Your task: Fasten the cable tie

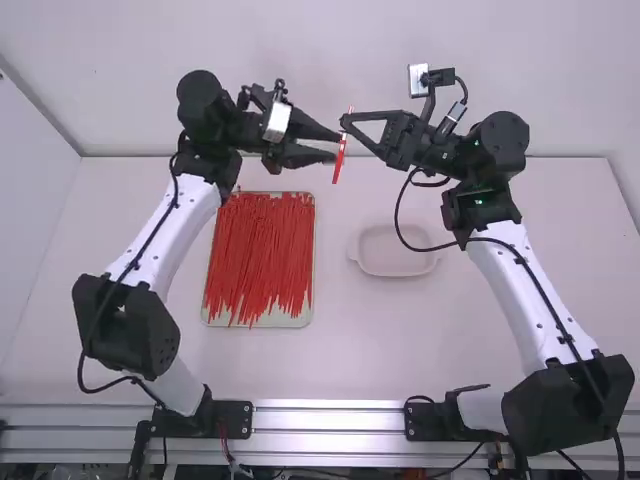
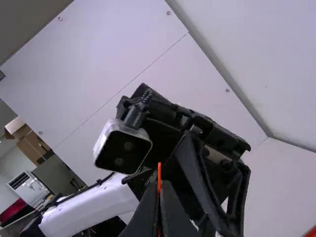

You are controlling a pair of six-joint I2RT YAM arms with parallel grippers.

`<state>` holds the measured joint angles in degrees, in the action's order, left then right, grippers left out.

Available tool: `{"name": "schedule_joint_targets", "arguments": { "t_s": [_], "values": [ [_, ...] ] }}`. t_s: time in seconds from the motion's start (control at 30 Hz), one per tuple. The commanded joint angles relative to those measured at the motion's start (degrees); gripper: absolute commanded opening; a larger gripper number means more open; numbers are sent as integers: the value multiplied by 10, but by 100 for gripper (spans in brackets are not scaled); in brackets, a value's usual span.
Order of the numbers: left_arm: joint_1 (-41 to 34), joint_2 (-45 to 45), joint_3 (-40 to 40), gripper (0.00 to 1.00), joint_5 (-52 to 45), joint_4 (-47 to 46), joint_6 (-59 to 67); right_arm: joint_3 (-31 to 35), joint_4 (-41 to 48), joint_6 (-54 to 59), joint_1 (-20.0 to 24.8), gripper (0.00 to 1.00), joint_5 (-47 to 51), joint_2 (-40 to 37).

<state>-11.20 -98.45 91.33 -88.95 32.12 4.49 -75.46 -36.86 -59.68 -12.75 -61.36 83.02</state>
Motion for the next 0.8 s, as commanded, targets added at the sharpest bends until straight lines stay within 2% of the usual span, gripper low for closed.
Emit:
{"name": "schedule_joint_targets", "arguments": {
  "t_s": [0.0,0.07,0.23,0.27,0.3,0.33,0.37,0.53,0.77],
  "values": [
    [-10,3,1,31,-8,10,-28,-10,-3,-1,0,0,-6,-10],
    [-14,3,1,36,-8,14,-28,-10,-3,-1,0,0,-7,-10],
    [-18,3,1,35,-6,41,-41,-10,-3,1,-2,0,-7,-10],
    [-19,3,1,31,-6,57,-54,-10,-3,1,-5,0,-7,-10],
    [-20,3,1,21,-6,74,-68,-10,-3,2,-9,0,-5,-10],
    [-20,3,1,21,-6,74,-68,-10,-3,2,-9,0,-5,-10],
    [-20,3,1,2,-6,94,-84,-10,-3,6,-12,0,-5,-10],
    [-23,3,1,2,-6,108,-99,-10,-3,5,-7,0,-5,-10],
    [-22,3,0,2,-7,77,-94,-10,-7,-5,-7,0,-3,-10]
  ]
}}
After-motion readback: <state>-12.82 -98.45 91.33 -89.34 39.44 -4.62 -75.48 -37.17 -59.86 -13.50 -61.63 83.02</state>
